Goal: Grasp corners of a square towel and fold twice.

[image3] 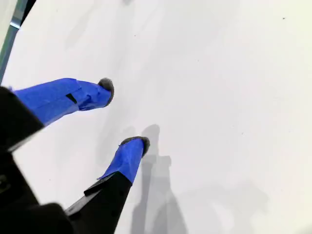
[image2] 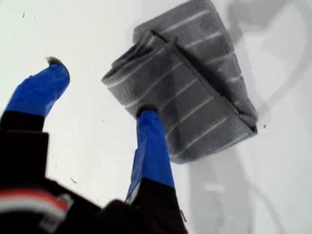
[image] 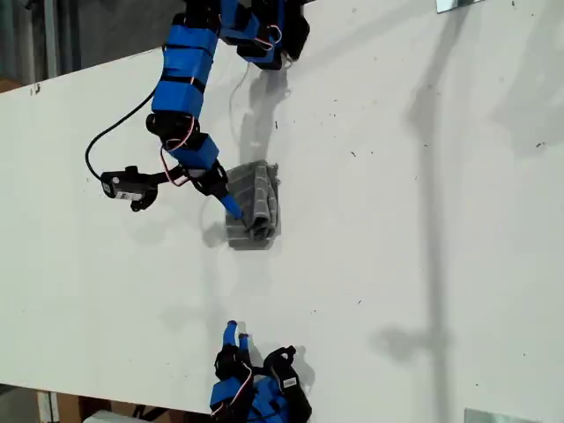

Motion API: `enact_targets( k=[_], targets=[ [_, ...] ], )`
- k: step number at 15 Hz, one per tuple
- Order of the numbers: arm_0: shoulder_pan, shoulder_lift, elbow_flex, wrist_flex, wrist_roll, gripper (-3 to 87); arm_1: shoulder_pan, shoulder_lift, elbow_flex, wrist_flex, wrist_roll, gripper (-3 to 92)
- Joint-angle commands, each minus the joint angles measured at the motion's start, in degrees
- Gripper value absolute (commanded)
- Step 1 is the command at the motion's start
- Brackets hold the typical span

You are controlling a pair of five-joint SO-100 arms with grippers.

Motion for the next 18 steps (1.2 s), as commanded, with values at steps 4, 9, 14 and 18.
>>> enact_targets(
  k=[4, 9, 14, 18],
  targets=[
    [-0.3, 0.3, 0.1, -0.8, -0.7, 19.1, -7.8, 13.4, 23.7, -4.4, 15.3, 29.8],
    [0.0, 0.3, 0.1, -0.8, -0.7, 18.9, -9.4, -8.4, 10.5, -9.3, 14.7, 28.9],
    [0.0, 0.3, 0.1, -0.8, -0.7, 18.8, -9.1, -35.5, -26.0, -3.3, 5.5, 29.0],
    [0.0, 0.3, 0.1, -0.8, -0.6, 18.8, -11.9, -34.5, -28.9, -4.5, -0.2, 29.2]
  ],
)
